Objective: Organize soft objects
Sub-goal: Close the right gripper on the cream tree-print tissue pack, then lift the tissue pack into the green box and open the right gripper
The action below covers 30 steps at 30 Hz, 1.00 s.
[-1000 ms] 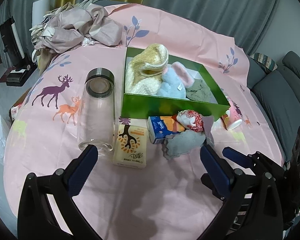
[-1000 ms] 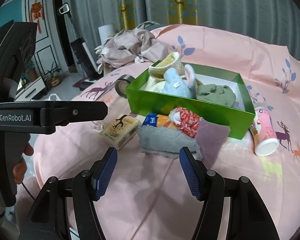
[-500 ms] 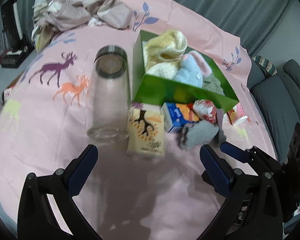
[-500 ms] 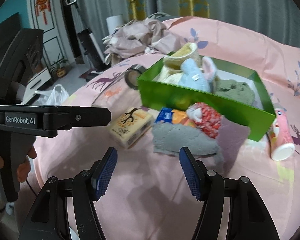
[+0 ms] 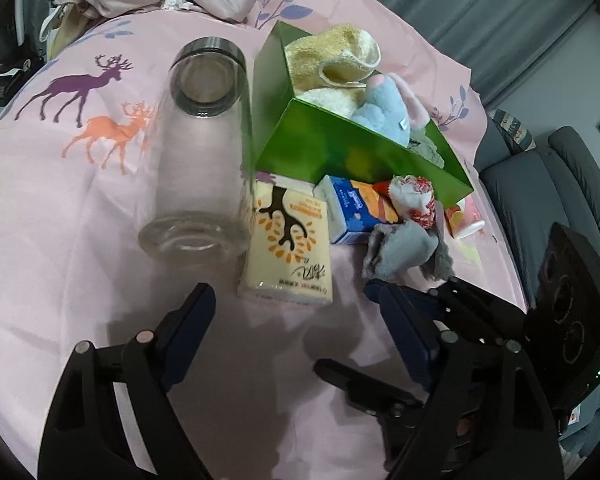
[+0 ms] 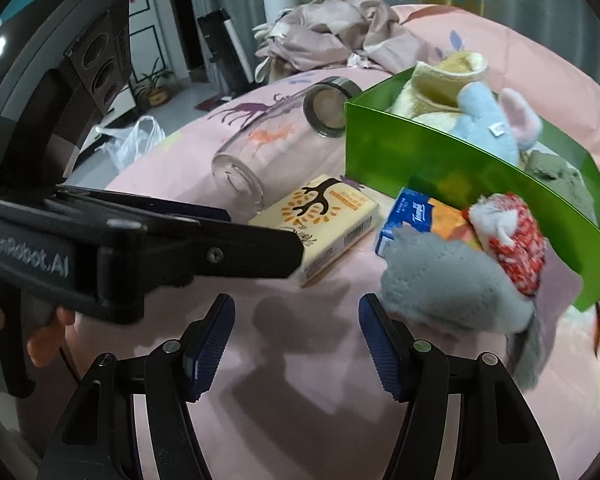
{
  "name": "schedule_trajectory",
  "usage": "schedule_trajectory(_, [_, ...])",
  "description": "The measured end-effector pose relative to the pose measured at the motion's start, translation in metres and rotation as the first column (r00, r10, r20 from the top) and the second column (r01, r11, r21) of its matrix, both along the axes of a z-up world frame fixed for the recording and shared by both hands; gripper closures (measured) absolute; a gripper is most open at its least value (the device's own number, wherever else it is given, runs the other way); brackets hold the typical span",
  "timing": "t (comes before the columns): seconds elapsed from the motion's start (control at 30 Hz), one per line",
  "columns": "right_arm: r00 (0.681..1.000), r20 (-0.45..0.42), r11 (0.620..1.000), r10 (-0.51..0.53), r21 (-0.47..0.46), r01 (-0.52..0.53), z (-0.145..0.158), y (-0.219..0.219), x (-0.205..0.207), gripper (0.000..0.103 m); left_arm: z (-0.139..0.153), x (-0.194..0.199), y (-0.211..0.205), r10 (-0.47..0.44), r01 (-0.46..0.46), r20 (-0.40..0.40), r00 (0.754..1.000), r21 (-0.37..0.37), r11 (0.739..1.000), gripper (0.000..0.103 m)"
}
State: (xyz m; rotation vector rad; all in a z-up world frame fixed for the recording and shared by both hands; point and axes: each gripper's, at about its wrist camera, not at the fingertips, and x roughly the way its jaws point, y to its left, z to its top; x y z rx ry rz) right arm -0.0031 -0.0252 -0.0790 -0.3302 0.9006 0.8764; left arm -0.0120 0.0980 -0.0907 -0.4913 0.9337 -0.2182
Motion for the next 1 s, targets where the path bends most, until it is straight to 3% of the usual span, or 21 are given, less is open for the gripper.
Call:
schedule_trajectory(0.3, [0.998,-0.011,0.998,0.06,-0.005,-0.06,-0.006,0.019,0.019,0.038,-0.011,0.018,0.003,-0.014,0.013,-0.016,1.0,-0.06,0.998,0.026])
schedule_trajectory(0.5, [0.997,-0.017,0.997,0.077,-0.016,-0.077,-0.012,0.027,0.027,0.038,-0.013,0.023,0.008,-0.003,-0.001,-0.029,1.0,-0.112,0.994,0.042])
schedule_trajectory(0.57, [0.997,-0.02,0.998,0.068,-0.006,-0.068,-0.012,0.024,0.03,0.042,-0.015,0.024,0.009,0.007,-0.011,-0.036,0.999,-0.104,0.995,0.053])
schedule_trajectory(0.67, [0.999,-0.026,0.999,0.047,0.004,-0.046,-0.012,0.019,0.036,0.054,-0.016,0.021,0.01,0.008,-0.011,-0.035,0.999,-0.095,0.995,0.057])
schedule_trajectory(1.0, [0.998,0.035,0.999,0.046,0.016,-0.047,0.001,0.013,0.022,0.057,0.003,0.01,-0.005,-0.015,0.016,0.006,1.0,-0.043,0.999,0.057])
